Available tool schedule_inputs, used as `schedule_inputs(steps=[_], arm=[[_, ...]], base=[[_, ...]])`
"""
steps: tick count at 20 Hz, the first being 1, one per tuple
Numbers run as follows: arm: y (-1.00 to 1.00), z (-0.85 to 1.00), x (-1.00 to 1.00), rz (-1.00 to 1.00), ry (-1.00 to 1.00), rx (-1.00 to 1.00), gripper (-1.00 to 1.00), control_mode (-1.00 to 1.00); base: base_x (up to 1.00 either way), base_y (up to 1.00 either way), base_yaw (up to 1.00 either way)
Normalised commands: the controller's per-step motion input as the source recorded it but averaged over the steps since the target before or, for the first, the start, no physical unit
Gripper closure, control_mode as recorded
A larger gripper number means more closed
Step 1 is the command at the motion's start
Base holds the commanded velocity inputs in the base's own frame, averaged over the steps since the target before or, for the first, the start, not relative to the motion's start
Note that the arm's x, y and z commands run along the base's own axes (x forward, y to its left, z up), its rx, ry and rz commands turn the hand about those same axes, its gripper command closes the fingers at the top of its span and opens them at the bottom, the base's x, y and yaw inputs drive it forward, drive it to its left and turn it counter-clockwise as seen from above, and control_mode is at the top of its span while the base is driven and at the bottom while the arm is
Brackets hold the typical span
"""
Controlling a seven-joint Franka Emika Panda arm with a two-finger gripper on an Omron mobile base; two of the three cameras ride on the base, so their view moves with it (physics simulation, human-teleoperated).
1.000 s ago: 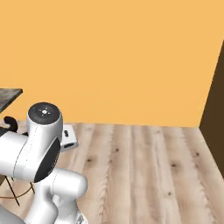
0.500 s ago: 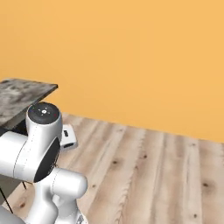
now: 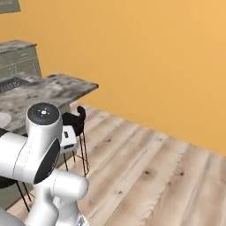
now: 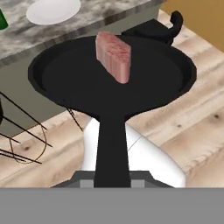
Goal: Pick up the pan with the steak in it and place it on the dining table. Then place the steak on the plate.
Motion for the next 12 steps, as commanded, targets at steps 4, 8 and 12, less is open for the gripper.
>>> schedule_inputs(steps=[4,8,12], arm=[[0.00,0.00,0.00,0.00,0.00,0.00,1.00,1.00],[0.00,0.00,0.00,0.00,0.00,0.00,1.00,1.00],[0.00,0.00,0.00,0.00,0.00,0.00,1.00,1.00]], base=[[0.00,0.00,0.50],[0.00,0.00,0.50],[0.00,0.00,0.50]])
